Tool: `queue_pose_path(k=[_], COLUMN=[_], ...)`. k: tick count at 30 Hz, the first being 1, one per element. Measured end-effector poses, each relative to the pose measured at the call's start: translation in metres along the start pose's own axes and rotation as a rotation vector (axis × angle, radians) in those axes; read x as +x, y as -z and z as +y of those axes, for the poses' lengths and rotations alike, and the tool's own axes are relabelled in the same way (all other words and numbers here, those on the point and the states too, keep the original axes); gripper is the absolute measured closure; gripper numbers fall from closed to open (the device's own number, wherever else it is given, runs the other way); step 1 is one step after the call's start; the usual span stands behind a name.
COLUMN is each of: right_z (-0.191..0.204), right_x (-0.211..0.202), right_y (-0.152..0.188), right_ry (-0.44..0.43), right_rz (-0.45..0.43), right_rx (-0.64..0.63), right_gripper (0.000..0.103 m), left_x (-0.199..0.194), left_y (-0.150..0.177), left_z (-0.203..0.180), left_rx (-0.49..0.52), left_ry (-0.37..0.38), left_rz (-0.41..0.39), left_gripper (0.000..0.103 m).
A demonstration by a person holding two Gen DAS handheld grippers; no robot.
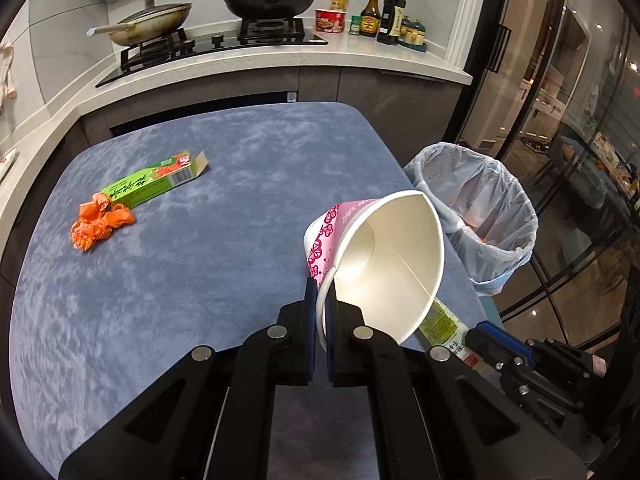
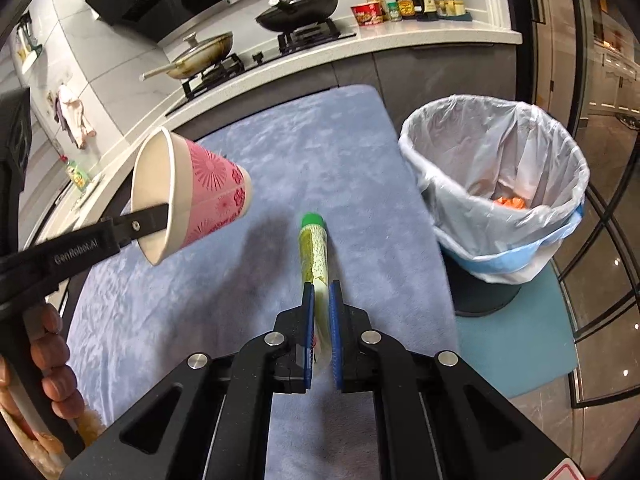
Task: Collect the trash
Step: 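Grasp the green tube with the right gripper while the left gripper holds the cup, then carry the cup and green tube over the bin and release both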
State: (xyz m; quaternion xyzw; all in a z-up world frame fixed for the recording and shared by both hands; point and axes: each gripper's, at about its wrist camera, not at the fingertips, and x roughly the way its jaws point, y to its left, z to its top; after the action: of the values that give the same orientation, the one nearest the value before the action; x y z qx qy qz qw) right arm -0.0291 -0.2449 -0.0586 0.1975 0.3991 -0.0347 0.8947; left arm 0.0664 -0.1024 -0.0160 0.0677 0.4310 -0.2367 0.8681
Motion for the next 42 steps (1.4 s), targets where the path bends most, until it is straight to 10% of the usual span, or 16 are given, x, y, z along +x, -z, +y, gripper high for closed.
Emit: queue_pose_path(k=[33, 42], right_z=[-0.002, -0.001], right_x=[0.039, 0.031], right_y=[0.034, 0.029], right_ry=[-0.084, -0.078], right_rz=[0.164, 0.129], right_rx=[0.026, 0.028], right_gripper=[0.079, 0.092], left_x=[0.009, 0.009], left_y=[0.019, 0.019], left_z=[0.009, 0.008], left_rx=[-0.016, -0.012], left_ry=[-0.005, 0.001], left_rz=[0.041, 0.044], left_gripper=[0.100, 0.100])
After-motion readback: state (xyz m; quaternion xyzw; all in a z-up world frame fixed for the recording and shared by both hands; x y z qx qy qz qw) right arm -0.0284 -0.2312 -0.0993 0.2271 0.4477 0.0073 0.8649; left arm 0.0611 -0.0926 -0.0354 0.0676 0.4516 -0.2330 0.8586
